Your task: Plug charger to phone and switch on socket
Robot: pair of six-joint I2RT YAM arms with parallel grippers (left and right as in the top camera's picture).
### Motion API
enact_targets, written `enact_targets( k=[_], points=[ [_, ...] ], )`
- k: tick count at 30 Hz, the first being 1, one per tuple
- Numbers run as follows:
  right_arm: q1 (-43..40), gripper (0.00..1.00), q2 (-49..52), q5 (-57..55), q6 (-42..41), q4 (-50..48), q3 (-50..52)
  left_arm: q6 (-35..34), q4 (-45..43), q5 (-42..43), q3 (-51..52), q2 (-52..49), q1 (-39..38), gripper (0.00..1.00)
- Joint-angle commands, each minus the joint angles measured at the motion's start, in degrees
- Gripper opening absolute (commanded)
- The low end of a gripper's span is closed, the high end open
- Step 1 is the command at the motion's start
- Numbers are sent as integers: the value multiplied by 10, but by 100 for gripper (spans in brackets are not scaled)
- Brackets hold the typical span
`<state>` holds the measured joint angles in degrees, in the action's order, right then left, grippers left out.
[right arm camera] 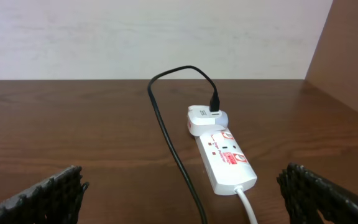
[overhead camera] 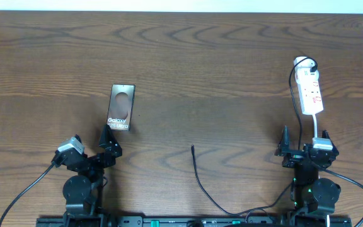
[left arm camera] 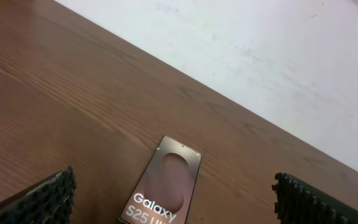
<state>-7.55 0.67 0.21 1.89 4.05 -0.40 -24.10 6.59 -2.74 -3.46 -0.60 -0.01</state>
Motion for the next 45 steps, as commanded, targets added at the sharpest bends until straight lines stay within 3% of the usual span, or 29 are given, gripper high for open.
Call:
enact_targets(
  k=[1,17,21,27,39,45],
  points=[
    [-4,99,-4,-3,-6,3,1,4,9,-1,16,4,2,99],
    [-4,99,-4,-3,-6,3,1,9,6,9,16,4,2,99],
    [-4,99,-4,-3,-6,3,1,103,5,66,12,3,2,99],
    [-4,99,-4,-3,-6,3,1,130,8,57,-19,-37,2,99],
    [-4,99,-4,-3,-6,3,1,170,14,57,-227,-342,2,100],
    [-4,99,-4,-3,-6,3,1,194,119,58,-410,-540,2,100]
  ],
)
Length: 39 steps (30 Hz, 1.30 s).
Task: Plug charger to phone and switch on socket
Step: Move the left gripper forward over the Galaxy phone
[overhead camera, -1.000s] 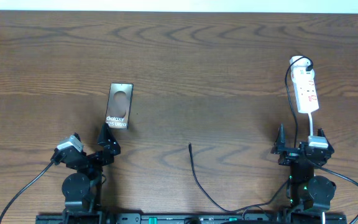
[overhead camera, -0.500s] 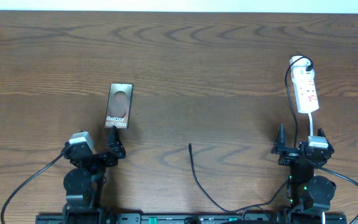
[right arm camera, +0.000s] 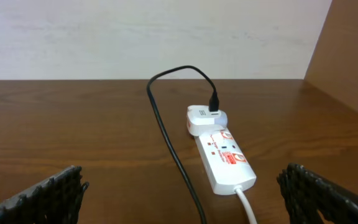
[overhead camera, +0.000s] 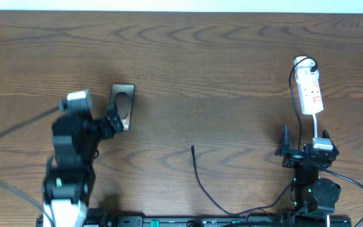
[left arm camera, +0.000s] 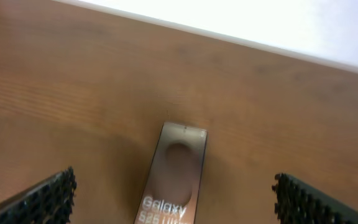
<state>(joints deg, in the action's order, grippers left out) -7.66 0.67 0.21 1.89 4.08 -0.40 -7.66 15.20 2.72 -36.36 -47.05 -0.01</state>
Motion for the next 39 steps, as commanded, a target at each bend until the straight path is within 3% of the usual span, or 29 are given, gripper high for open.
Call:
enact_targets(
  k=[1,6,11,20,27,30,31,32,33,34,35,39],
  points=[
    [-3,99,-4,-3,-6,3,1,36,55,3,-110,-104,2,99],
    [-3,99,-4,-3,-6,2,1,49,193,3,-264,-251,2,99],
    [-3,99,-4,-3,-6,2,1,55,277,3,-336,-350,2,99],
    [-3,99,-4,-3,-6,2,1,55,308,3,-337,-440,2,99],
    [-3,99,-4,-3,-6,2,1,55,308,3,-337,-452,2,99],
    [-3,99,-4,-3,-6,3,1,55,306,3,-335,-452,2,68],
    [-3,99,-4,-3,-6,2,1,55,306,3,-335,-452,2,50],
    [-3,99,-4,-3,-6,3,1,55,304,3,-335,-452,2,43],
    [-3,99,-4,-3,-6,2,1,55,302,3,-335,-452,2,43],
    [-3,99,-4,-3,-6,2,1,55,299,3,-335,-452,2,66],
    [-3,99,-4,-3,-6,2,1,55,297,3,-335,-452,2,98],
    [-3,99,-4,-3,-6,2,1,46,298,15,-335,-452,2,98]
  ],
)
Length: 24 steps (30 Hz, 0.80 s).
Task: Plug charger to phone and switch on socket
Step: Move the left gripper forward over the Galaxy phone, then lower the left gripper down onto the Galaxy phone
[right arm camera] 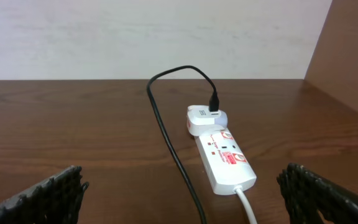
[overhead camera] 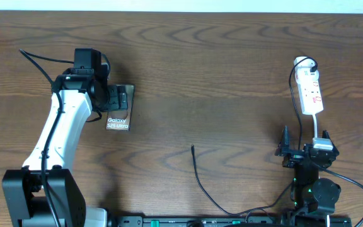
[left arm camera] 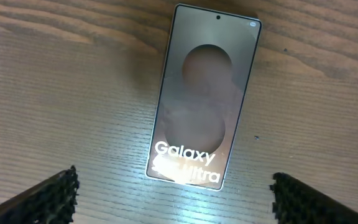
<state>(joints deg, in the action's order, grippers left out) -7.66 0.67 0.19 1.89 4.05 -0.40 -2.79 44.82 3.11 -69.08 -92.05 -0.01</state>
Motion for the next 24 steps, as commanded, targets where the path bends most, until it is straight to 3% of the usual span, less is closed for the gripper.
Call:
enact_targets(
  k=[1,14,24],
  points=[
    [-3,99,-4,-2,-6,3,1,-5,1,15,-7,-2,2,98],
    [-3,99,-4,-2,-6,3,1,101,41,23,-20,-7,2,98],
    [-3,99,-4,-2,-6,3,1,138,135,23,-130,-73,2,98]
  ],
)
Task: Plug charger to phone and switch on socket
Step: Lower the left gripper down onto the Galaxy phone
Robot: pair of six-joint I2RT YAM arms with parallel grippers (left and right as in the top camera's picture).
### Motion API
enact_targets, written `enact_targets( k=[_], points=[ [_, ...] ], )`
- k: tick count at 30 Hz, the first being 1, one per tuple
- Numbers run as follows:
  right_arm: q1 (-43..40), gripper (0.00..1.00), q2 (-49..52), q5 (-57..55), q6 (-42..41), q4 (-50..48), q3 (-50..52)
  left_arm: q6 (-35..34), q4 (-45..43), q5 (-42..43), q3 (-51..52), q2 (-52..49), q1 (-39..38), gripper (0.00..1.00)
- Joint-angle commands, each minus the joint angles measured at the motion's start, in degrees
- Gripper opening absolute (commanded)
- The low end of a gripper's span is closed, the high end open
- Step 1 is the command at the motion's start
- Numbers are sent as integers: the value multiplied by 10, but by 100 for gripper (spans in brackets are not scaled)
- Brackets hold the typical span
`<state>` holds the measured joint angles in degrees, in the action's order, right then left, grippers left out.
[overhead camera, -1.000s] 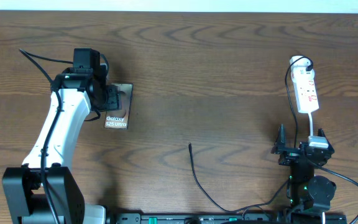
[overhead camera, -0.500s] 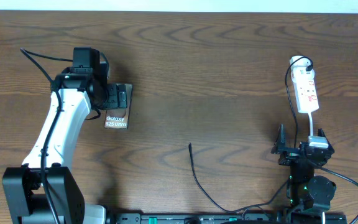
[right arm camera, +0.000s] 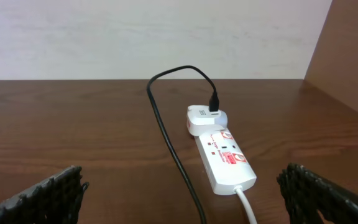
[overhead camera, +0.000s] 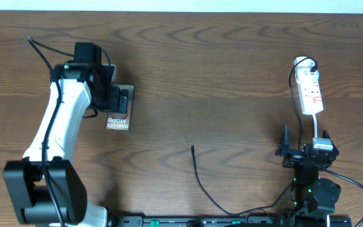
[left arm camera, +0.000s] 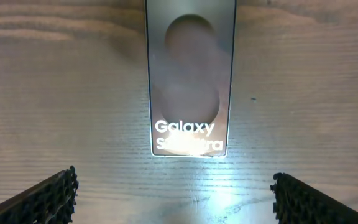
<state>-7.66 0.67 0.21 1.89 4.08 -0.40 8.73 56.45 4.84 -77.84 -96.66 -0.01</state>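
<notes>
The phone [overhead camera: 120, 113] lies flat on the wooden table, its lit screen reading "Galaxy S25 Ultra" [left arm camera: 190, 93]. My left gripper [overhead camera: 111, 99] hangs open directly over the phone's upper half, pointing down; in the left wrist view its fingertips [left arm camera: 45, 199] flank the phone's lower end. The white socket strip [overhead camera: 310, 91] lies at the far right with a charger plug [right arm camera: 205, 118] in it. The black charger cable [overhead camera: 200, 180] ends free at mid-table. My right gripper [overhead camera: 306, 153] rests open near the front edge, empty.
The strip's white lead [overhead camera: 316, 126] runs toward my right arm's base. The black cable [right arm camera: 169, 146] loops from the plug past the strip. A pale wall borders the table's far edge [right arm camera: 166, 79].
My left gripper has shifted slightly and squared up with the phone; the screen now runs straight up the wrist view instead of slanting. The right arm has not moved.
My left gripper first rested open at the front left, with the phone beyond it. Then it was raised and nearer the phone. Later it stood over the phone looking down, and now it is aligned with it. The right gripper stayed parked throughout.
</notes>
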Motion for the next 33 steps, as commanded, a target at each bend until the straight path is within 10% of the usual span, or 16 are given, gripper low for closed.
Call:
enact_targets(
  k=[1,33],
  points=[
    [-3,99,-4,-3,-6,2,1,26,28,5,-54,-37,2,98],
    [-3,99,-4,-3,-6,3,1,-73,4,-14,-101,-188,-20,98]
  ],
)
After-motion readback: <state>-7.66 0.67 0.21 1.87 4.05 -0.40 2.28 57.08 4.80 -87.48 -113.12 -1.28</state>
